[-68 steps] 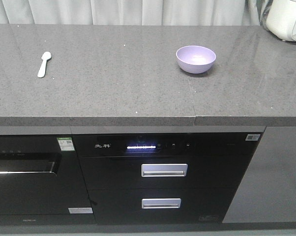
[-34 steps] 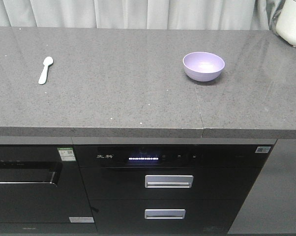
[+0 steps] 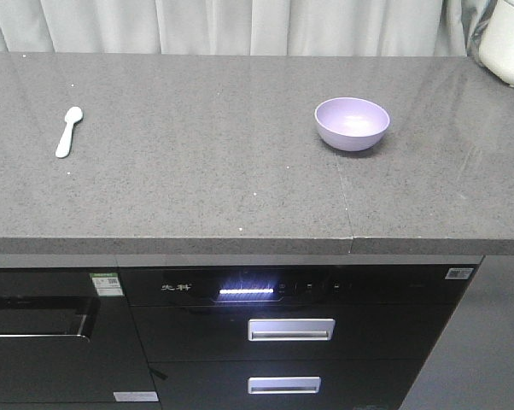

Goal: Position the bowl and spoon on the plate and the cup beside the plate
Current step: 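Drive closer and align the base with the spoon and bowl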

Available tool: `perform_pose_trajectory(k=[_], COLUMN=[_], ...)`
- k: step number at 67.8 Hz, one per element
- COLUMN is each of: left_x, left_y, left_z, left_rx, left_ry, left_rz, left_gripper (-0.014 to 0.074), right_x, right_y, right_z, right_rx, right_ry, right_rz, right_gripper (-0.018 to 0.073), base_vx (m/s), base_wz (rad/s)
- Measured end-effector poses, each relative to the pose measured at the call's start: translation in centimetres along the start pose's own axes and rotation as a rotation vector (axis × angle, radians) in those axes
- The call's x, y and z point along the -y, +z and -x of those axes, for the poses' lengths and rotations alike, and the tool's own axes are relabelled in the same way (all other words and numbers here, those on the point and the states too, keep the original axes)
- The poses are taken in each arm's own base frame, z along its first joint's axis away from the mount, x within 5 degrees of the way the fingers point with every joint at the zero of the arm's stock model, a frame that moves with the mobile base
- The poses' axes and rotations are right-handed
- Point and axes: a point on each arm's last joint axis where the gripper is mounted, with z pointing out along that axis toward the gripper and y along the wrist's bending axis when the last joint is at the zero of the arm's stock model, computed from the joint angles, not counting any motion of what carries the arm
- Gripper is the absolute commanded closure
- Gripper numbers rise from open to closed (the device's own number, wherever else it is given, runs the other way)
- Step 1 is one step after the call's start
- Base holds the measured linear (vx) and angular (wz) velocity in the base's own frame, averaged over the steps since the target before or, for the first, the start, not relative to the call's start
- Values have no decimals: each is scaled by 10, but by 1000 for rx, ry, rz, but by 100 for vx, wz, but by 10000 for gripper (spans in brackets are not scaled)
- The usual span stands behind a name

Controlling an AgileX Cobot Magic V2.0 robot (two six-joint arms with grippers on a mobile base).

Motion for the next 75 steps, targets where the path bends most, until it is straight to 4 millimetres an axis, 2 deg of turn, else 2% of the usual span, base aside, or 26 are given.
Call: perform_pose_trajectory(k=[75], left_x=[0], left_y=[0], left_z=[0], left_rx=[0], left_ry=[0], left_rz=[0], left_gripper=[603], right_x=[0], right_y=[0], right_z=[0], right_rx=[0], right_ry=[0], right_rz=[0], right_gripper=[563], base_vx=[7], base_wz=[-2])
